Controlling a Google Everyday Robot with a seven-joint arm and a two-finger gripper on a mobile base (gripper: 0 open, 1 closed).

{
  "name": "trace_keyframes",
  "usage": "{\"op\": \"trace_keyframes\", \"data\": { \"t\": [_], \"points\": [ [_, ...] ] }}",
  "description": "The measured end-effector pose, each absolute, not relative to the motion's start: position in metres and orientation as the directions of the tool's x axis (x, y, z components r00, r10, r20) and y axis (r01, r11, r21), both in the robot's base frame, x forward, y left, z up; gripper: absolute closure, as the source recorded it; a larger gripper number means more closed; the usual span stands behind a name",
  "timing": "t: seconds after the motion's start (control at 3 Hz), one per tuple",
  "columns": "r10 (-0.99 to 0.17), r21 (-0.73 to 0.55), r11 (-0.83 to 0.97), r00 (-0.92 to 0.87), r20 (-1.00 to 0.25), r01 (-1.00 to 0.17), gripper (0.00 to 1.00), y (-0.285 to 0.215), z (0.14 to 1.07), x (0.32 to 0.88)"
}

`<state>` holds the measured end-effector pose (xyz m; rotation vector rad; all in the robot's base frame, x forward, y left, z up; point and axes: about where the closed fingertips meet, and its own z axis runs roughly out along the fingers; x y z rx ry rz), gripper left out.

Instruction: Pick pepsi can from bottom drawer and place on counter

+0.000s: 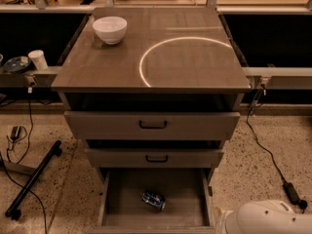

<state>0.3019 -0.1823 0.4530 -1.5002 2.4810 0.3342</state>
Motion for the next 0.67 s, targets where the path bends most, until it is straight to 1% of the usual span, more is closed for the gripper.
{"op": "trace_keyframes", "data": {
  "t": [0.33, 0.67],
  "points": [
    [-0.809, 0.032, 0.504, -0.485, -0.332, -0.863, 0.0, -0.1826, 0.404, 0.3124],
    [-0.803, 0.032, 0.513, -0.492, -0.337, -0.858, 0.0, -0.1823, 0.4003, 0.3187]
  ]
}}
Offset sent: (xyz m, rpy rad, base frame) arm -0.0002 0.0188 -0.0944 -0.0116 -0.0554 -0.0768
